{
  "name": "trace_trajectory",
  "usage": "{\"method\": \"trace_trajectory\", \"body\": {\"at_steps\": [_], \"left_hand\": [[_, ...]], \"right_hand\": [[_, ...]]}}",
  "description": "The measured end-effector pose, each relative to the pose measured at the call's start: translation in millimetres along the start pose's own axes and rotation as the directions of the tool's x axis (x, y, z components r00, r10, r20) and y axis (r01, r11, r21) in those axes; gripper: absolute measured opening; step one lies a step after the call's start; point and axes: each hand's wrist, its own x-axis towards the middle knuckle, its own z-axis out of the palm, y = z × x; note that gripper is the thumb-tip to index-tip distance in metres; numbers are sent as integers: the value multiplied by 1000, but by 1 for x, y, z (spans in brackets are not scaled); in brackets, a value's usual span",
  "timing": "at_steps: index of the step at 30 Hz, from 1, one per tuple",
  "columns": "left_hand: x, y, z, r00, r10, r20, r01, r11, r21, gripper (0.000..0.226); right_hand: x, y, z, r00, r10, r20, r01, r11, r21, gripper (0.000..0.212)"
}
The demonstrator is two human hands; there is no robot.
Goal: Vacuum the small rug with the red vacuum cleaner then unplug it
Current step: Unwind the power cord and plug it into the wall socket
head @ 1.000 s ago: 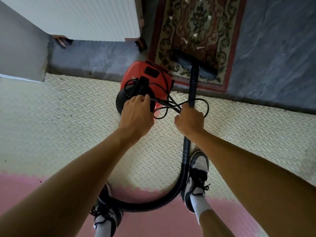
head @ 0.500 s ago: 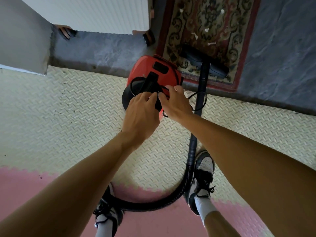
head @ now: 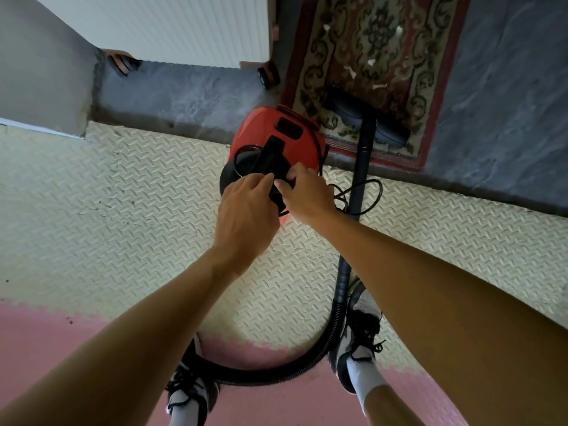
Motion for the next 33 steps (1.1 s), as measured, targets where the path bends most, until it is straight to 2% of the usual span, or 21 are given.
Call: {"method": "trace_trajectory", "body": {"at_steps": [4,6,8,11,14,16,18,21,24,28,31,33], "left_hand": [[-3,3,-2,1000,-4,-10,4,1000,-1,32],[-4,4,-4,1000,-7,12,7,1000,25,37],[-5,5,-6,1000,-5,25,3,999,51,39],[-7,10,-11,1000,-12,28,10,998,60,33],[-8,18,-18,999,-23,29,21,997,68,26],[-10,27,-26,999,-35,33,33,997,75,28],[-13,38,-38,999,-43,28,41,996,78,29],[-13,58,-64,999,-49,15,48,997,66,26],[-15,78,-102,998,-56,8,56,998,23,29],[-25,92,-162,996,-81,-35,82,996,23,39],[-36,93,-205,989,-124,-76,125,992,11,41],[-48,95,-236,983,-161,-90,159,987,-30,39]], "right_hand": [[-8,11,1,996,-87,-15,84,987,-139,34],[-14,16,-4,994,-102,-28,96,983,-157,33],[-21,22,-11,994,-105,-9,99,964,-246,34],[-35,38,-20,993,-117,19,115,914,-390,33],[-53,57,-32,995,-96,-30,76,910,-407,28],[-66,65,-50,991,-23,-133,-18,954,-300,27],[-75,64,-77,972,73,-223,-96,991,-95,28],[-81,46,-125,954,112,-278,-76,988,136,26],[-82,8,-172,937,21,-348,48,981,189,26],[-91,-58,-233,880,-155,-450,218,972,92,28],[-100,-110,-263,871,-305,-386,337,941,16,33],[-114,-146,-274,864,-395,-312,399,915,-51,28]]}}
